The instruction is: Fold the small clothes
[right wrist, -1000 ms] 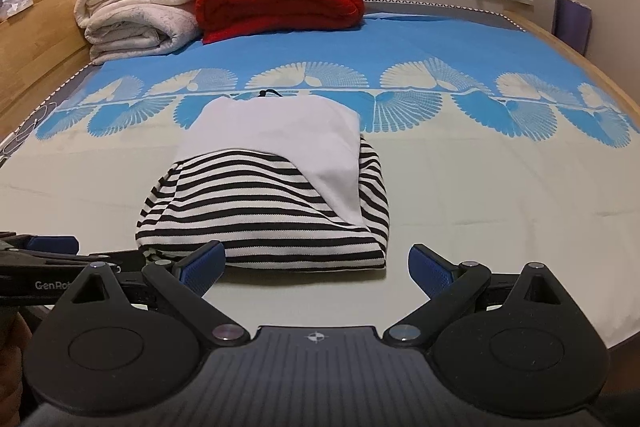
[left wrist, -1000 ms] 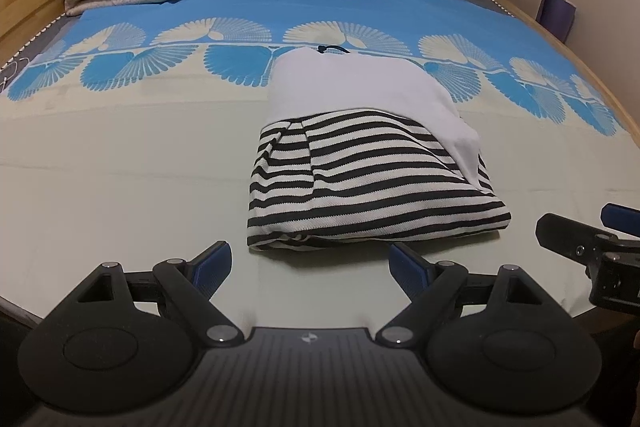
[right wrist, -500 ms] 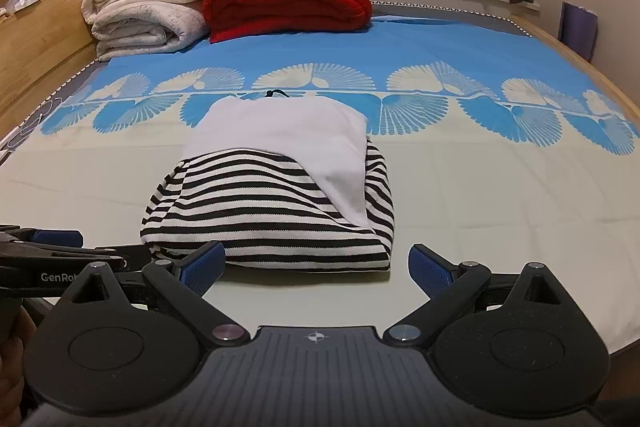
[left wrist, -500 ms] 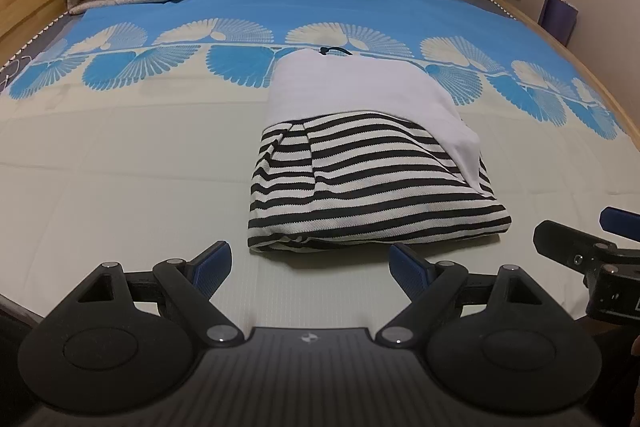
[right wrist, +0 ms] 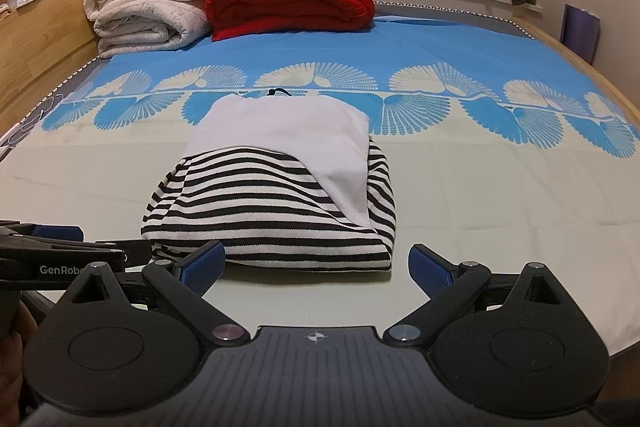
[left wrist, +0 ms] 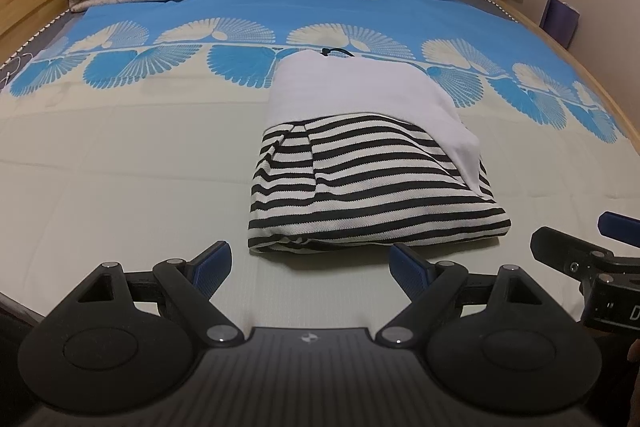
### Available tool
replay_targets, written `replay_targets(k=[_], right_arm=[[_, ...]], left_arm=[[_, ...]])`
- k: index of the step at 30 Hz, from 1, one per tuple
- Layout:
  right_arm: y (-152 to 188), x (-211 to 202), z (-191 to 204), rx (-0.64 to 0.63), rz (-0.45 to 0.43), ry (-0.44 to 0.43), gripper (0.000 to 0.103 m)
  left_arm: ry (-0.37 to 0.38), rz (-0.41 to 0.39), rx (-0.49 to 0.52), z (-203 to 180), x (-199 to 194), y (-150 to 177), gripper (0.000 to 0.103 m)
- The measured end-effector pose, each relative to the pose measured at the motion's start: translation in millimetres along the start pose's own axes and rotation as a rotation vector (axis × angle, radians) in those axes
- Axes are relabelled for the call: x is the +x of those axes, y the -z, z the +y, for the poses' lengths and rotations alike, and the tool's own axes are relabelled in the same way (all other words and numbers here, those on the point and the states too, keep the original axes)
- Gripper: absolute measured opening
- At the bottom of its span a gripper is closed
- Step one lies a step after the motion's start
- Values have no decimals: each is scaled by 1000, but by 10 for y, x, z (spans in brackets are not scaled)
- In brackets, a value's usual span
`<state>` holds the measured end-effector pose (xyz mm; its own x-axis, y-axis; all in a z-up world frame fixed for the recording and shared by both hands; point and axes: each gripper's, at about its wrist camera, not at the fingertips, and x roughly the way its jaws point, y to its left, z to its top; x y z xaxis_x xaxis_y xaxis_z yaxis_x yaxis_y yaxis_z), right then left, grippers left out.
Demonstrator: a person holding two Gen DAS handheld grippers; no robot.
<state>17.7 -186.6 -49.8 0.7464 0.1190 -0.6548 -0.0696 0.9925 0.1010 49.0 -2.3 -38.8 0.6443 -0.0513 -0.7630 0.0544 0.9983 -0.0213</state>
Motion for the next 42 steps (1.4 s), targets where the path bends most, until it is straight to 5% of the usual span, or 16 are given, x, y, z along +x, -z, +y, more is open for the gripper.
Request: replay_targets(k=[42], right_arm=[[8,7,7,-3,3,-2,98]], left_arm=[[-20,2,-20,-57,37,-2,89]])
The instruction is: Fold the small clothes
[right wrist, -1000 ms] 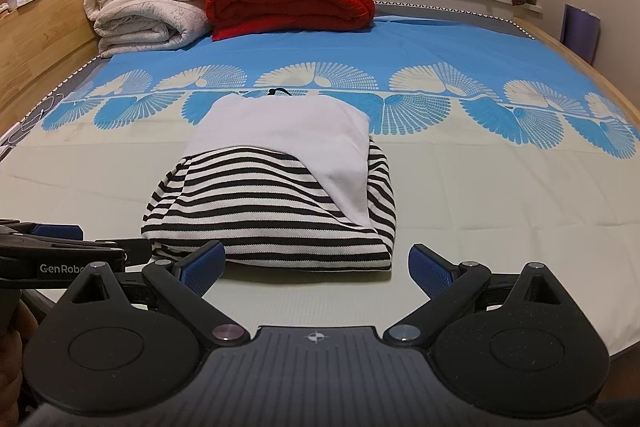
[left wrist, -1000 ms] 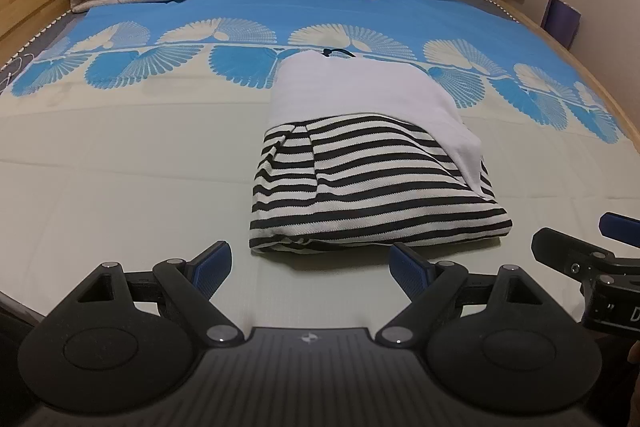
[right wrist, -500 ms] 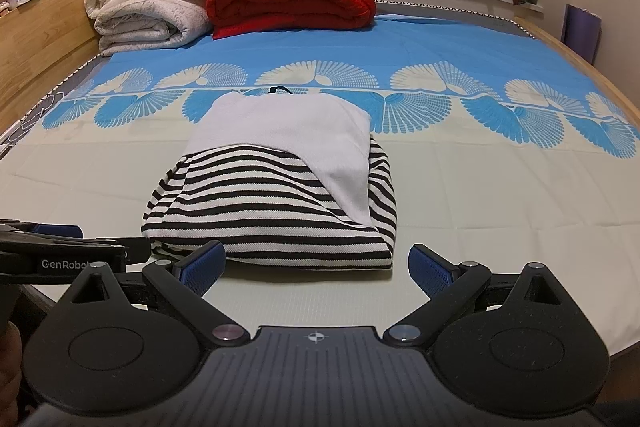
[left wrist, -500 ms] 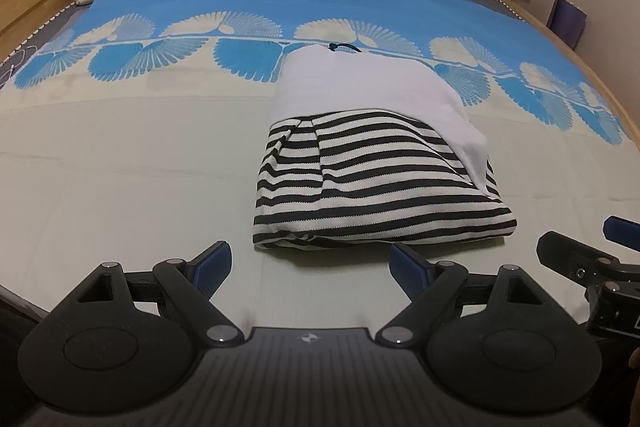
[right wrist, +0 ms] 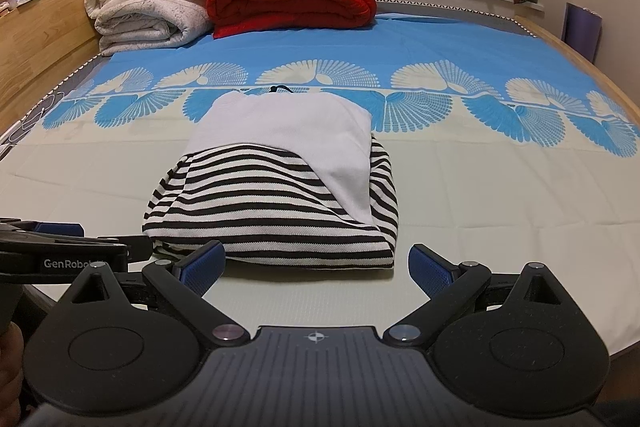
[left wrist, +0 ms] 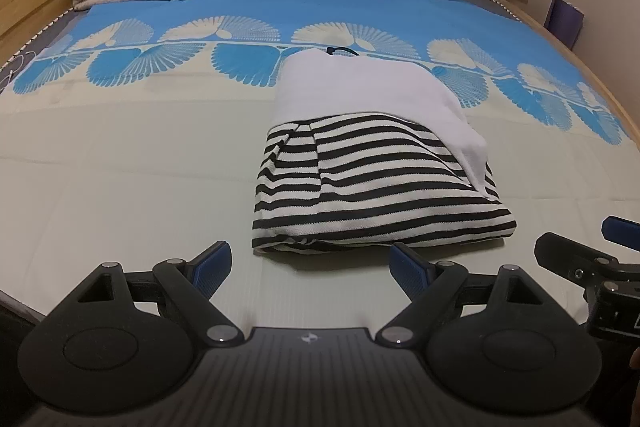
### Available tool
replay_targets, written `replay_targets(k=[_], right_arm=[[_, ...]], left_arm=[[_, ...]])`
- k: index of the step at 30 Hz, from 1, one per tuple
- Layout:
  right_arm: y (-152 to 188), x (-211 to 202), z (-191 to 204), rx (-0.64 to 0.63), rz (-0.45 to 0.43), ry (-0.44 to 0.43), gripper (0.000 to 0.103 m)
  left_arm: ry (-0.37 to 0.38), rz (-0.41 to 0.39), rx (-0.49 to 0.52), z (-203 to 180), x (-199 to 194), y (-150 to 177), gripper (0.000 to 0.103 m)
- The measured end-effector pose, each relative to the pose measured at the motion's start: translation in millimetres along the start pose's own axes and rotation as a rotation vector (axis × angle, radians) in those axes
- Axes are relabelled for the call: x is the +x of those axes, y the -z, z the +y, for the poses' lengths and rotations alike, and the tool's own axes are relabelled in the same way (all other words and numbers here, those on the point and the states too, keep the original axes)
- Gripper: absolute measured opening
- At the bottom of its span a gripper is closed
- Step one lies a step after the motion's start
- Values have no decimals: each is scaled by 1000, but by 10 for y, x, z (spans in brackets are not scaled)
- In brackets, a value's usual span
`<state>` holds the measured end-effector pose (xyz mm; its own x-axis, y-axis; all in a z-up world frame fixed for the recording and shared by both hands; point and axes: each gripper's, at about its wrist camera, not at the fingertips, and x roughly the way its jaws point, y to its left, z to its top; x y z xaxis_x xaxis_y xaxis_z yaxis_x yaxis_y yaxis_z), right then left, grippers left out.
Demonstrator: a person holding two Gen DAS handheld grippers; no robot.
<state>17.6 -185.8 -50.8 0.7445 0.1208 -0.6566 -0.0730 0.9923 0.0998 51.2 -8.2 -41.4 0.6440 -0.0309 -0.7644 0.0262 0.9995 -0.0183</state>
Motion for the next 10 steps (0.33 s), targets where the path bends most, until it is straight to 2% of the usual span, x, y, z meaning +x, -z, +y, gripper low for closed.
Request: replay_targets(k=[10], right_arm=[[-3,-1,4,0,0,0,98]], left_arm=[[9,-11,10,-11,-8,2,90]])
